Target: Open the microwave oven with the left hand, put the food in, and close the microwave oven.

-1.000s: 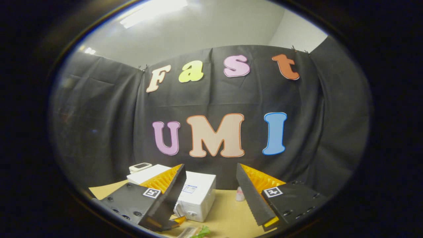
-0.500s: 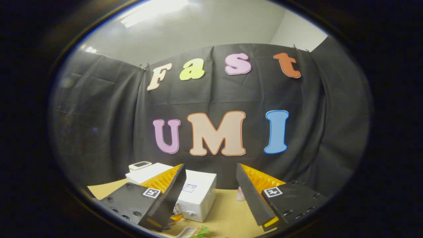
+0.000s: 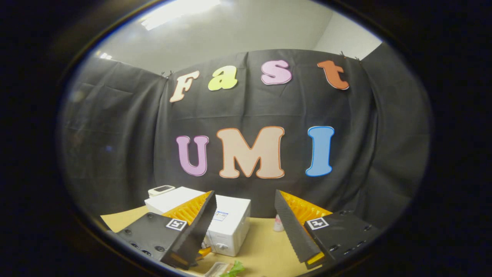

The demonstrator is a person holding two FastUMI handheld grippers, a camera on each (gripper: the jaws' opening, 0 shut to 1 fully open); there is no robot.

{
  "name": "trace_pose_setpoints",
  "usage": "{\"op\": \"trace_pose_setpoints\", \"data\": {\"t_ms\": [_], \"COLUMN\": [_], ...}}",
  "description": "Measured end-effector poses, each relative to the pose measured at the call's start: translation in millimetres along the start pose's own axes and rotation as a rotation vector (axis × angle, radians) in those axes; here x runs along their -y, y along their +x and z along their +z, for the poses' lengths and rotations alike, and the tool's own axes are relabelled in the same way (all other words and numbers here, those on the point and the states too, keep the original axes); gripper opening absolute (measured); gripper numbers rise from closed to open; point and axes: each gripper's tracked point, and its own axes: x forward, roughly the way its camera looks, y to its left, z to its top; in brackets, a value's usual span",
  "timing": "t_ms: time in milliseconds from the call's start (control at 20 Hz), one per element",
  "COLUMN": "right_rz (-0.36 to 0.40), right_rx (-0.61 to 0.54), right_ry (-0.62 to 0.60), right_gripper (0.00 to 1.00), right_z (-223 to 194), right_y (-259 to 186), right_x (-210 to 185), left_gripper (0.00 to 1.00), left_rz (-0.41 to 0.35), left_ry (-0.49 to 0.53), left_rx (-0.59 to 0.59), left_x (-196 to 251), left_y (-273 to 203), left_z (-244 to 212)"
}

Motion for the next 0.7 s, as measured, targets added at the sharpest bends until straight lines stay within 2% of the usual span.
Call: {"op": "trace_pose_setpoints", "data": {"t_ms": [200,300,500,700], "right_rz": [0.002,0.017,0.036,0.087], "right_rx": [-0.011,-0.032,-0.059,-0.092], "right_ry": [-0.004,0.007,0.039,0.108], "right_gripper": [0.94,0.94,0.96,0.96], "right_z": [-9,-18,-32,-45], "right_y": [-8,-12,-7,-4], "right_x": [-2,-4,-1,-7], "left_gripper": [0.11,0.1,0.09,0.12], "left_rz": [0.004,0.007,-0.041,-0.011], "left_ry": [-0.035,-0.038,-0.054,-0.049], "left_rx": [0.019,-0.01,0.019,0.002], "left_x": [0,1,6,1], "left_y": [-1,-7,-66,-106], "left_z": [2,-3,-11,-19]}}
